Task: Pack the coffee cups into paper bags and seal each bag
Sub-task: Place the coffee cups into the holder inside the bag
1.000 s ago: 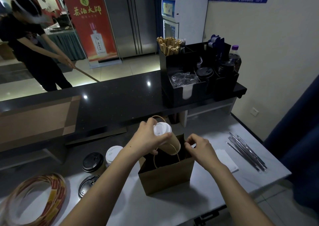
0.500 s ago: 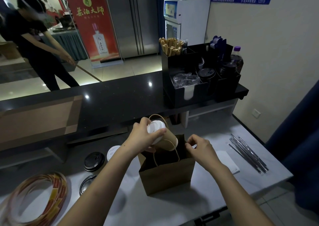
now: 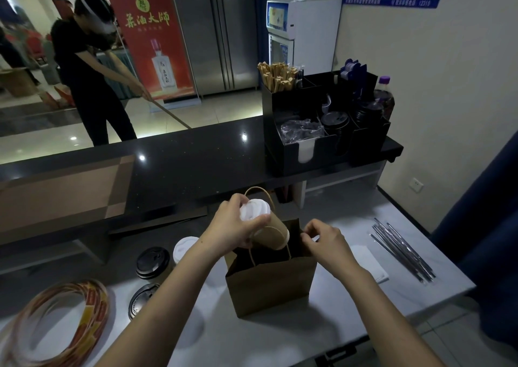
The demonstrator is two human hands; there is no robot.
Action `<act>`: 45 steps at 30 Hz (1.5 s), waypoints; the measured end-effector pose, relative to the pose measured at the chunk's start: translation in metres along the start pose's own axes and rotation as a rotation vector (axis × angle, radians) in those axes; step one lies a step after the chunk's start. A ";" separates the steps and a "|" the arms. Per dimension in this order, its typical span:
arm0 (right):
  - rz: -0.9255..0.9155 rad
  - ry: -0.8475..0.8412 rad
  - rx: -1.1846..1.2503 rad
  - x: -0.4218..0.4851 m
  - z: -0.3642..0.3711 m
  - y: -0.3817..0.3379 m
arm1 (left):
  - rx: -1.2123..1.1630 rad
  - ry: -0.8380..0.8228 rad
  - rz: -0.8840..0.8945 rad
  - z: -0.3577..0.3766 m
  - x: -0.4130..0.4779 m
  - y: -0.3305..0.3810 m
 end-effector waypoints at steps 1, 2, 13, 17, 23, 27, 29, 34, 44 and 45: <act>0.000 -0.002 0.002 0.000 0.000 0.000 | 0.050 -0.009 0.030 0.003 -0.001 0.002; -0.001 -0.003 0.003 0.000 0.000 0.000 | 0.138 -0.002 0.067 0.005 -0.002 0.004; 0.010 -0.004 0.029 -0.001 -0.002 -0.001 | 0.591 -0.099 0.316 0.036 -0.002 0.018; 0.022 0.001 0.054 0.000 -0.003 0.001 | 0.639 -0.193 0.283 0.053 0.003 0.016; 0.037 0.012 0.061 -0.001 -0.004 0.002 | 0.656 -0.240 0.220 0.071 0.013 0.010; 0.040 0.009 0.077 -0.001 -0.004 0.006 | 0.687 -0.249 0.163 0.075 0.020 0.000; 0.041 0.002 0.093 0.000 -0.002 0.008 | 0.690 -0.270 0.138 0.077 0.025 -0.006; 0.036 -0.005 0.098 0.000 -0.002 0.009 | 0.711 -0.387 0.139 0.082 0.038 -0.010; 0.031 -0.033 0.077 0.001 0.000 0.010 | 0.752 -0.413 0.092 0.100 0.051 -0.004; 0.026 -0.040 0.071 0.001 0.000 0.009 | 0.758 -0.408 0.093 0.102 0.051 -0.003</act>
Point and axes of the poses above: each hand's wrist, its own x-axis towards the middle knuckle, its own z-axis out of the palm, y = z × x, the point moved 4 cm from there along x, towards the middle knuckle, and after that the axes turned 8 degrees about -y, right-handed, at the moved point
